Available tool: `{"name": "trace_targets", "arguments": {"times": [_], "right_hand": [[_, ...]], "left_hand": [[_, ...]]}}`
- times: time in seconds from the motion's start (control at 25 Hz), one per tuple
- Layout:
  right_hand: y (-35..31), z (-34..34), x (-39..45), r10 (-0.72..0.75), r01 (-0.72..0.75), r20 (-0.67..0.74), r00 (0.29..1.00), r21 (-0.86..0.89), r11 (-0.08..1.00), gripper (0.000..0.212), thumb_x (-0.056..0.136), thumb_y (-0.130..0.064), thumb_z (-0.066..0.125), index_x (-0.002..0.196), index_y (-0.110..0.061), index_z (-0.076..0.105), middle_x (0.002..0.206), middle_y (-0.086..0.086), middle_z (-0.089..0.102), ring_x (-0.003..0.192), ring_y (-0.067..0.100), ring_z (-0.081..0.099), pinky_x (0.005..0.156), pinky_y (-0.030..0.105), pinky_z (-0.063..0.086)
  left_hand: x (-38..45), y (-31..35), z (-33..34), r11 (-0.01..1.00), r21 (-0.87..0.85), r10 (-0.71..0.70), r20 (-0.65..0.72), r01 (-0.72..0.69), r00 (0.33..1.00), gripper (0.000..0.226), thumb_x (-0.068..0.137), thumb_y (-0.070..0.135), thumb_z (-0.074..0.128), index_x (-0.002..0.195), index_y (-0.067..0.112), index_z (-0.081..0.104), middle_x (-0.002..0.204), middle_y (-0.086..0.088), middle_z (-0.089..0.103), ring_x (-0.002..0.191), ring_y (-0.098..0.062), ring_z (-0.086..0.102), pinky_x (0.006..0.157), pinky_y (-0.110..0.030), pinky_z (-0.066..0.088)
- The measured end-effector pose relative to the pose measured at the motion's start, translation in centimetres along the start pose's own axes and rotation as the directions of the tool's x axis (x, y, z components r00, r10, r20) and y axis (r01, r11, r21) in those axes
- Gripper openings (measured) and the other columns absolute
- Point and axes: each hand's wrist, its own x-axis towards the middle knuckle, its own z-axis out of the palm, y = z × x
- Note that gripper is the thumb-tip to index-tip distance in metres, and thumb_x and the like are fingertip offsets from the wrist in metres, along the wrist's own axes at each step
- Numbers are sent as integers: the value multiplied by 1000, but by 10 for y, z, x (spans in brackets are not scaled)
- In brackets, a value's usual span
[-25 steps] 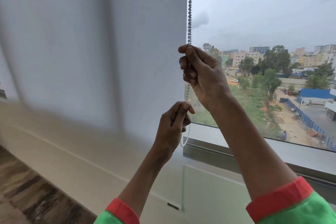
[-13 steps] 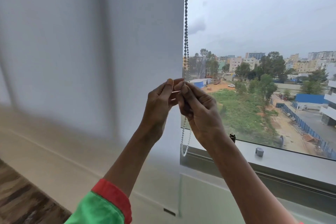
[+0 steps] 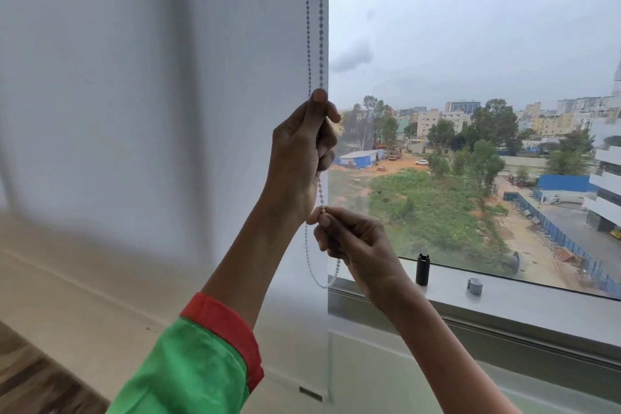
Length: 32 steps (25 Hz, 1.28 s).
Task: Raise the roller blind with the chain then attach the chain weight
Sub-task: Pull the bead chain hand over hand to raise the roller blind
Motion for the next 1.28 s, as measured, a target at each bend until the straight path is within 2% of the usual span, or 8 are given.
{"name": "trace_targets", "arguments": {"times": [0.12, 0.24, 0.44, 0.56, 0.68, 0.88, 1.04, 1.28], "right_hand": [[6, -16, -5, 119, -121, 106, 987, 15, 993, 23, 90, -26, 55, 95, -12, 73, 69, -1, 68, 63, 11, 54, 59, 18, 39], [-8, -28, 4, 242, -254, 127, 962, 88, 963, 50, 89, -47, 42, 106, -8, 69, 94, 8, 73, 86, 21, 65, 77, 28, 51], [-67, -17, 50, 73, -80, 59, 996, 112, 991, 41, 98, -27, 36, 117, 1, 58, 106, 19, 68, 93, 29, 68, 86, 38, 56], [-95, 0, 68, 5, -18, 94, 996, 141, 990, 31, 99, -17, 39, 115, 0, 59, 92, 13, 71, 74, 22, 69, 71, 31, 57], [-97, 12, 67, -63, 65, -31, 998, 86, 994, 24, 97, -15, 44, 103, -5, 65, 63, 3, 62, 45, 6, 46, 49, 18, 39], [-96, 18, 57, -192, 197, -94, 977, 50, 979, 22, 97, -17, 46, 90, -14, 67, 54, -5, 50, 46, 7, 35, 45, 19, 27], [-94, 22, 48, -244, 244, -51, 968, -21, 970, 22, 96, -15, 46, 90, -12, 66, 55, -2, 46, 46, 7, 35, 44, 17, 29], [-68, 14, 15, -203, 195, -53, 978, -132, 972, 21, 96, -10, 46, 88, -10, 66, 51, -10, 45, 48, 8, 34, 47, 16, 27]], "left_hand": [[-20, -17, -13, 998, 64, -20, 12, 19, 1000, 35, 96, 31, 43, 68, 15, 57, 46, 4, 37, 42, -10, 24, 41, -21, 22], [-40, -31, -23, 984, 178, -20, 26, 15, 999, 35, 91, 38, 44, 70, 15, 58, 48, 2, 40, 44, -11, 28, 43, -21, 27], [-76, -54, -32, 970, 216, -121, 37, 110, 992, 37, 88, 44, 45, 68, 16, 56, 51, -4, 34, 47, -13, 25, 45, -25, 21], [-94, -65, -31, 959, 232, -174, 30, 162, 984, 39, 87, 45, 45, 69, 11, 55, 55, -10, 34, 50, -15, 26, 46, -24, 23], [-96, -65, -33, 955, 256, -169, 51, 151, 984, 41, 91, 42, 44, 70, 8, 54, 58, -15, 34, 50, -14, 27, 46, -19, 26], [-85, -61, -35, 940, 293, -205, 84, 173, 975, 41, 91, 44, 41, 76, 15, 66, 65, -2, 65, 56, -12, 51, 52, -18, 40], [-59, -47, -32, 920, 350, -178, -26, 175, 984, 41, 94, 47, 30, 86, 40, 69, 84, 18, 75, 87, -8, 70, 82, -22, 55], [-10, 10, -14, 984, 177, -12, -11, 14, 1000, 42, 98, 41, 31, 105, 22, 68, 91, 3, 75, 90, -16, 71, 81, -25, 55]]}}
